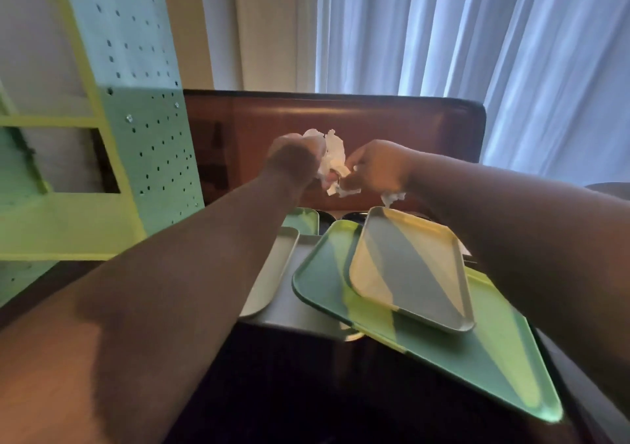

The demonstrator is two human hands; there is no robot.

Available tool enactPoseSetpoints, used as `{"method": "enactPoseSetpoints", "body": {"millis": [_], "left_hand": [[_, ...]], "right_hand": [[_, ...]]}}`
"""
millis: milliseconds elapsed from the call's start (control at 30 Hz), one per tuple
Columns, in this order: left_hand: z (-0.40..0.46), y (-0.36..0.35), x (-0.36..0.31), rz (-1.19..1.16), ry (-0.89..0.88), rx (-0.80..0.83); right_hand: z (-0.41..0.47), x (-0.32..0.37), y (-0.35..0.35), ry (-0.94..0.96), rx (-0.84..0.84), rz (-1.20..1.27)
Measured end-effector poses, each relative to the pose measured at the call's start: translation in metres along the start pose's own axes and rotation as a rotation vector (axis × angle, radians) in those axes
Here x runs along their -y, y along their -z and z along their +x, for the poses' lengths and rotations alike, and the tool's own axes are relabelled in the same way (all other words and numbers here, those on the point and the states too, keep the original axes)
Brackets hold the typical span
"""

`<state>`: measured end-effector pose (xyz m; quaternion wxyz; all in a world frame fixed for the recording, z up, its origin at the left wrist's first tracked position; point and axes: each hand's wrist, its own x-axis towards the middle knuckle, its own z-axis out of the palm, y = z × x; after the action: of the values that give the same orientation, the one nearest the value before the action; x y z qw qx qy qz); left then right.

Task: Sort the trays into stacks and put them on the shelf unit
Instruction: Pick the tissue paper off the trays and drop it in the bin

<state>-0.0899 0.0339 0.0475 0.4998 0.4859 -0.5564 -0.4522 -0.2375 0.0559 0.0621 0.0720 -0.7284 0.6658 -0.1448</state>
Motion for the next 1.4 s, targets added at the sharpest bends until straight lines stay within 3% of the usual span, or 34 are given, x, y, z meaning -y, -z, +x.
{"method": "enactPoseSetpoints", "body": {"millis": [67, 233, 367, 500, 700, 833, 1033, 1233, 1400], "left_hand": [[-0.022, 0.001, -0.01, -0.136, -0.007, 0.038], [-0.065, -0.001, -0.024, -0.113, -0.077, -0.003], [-0.101, -0.014, -0.028, -0.077, -0.077, 0.021], [-0.138, -0.043, -0.019, -0.307, 0.096, 0.161], [-0.186, -0.104, 0.007, -0.725, 0.286, 0.477], [-0.219, -0.155, 0.025, -0.733, 0.311, 0.487], [-0.284, -0.215, 0.029, -0.466, 0.345, 0.604], [-0.335, -0.265, 0.045, -0.615, 0.451, 0.765], [-0.346, -0.309, 0.077, -0.467, 0.493, 0.834]], "right_hand": [[-0.022, 0.002, 0.009, 0.011, -0.082, 0.047], [-0.085, -0.008, 0.031, -0.019, -0.237, 0.143], [-0.13, -0.016, 0.04, -0.079, -0.325, 0.64], [-0.168, -0.021, 0.029, -0.115, -0.543, 0.773], [-0.217, -0.047, -0.007, -0.201, -0.684, 1.009], [-0.256, -0.065, -0.031, -0.243, -0.802, 1.126], [-0.313, -0.109, -0.046, -0.264, -0.89, 1.174], [-0.37, -0.155, -0.069, -0.294, -0.826, 0.887], [-0.419, -0.198, -0.096, -0.338, -0.93, 0.66]]}}
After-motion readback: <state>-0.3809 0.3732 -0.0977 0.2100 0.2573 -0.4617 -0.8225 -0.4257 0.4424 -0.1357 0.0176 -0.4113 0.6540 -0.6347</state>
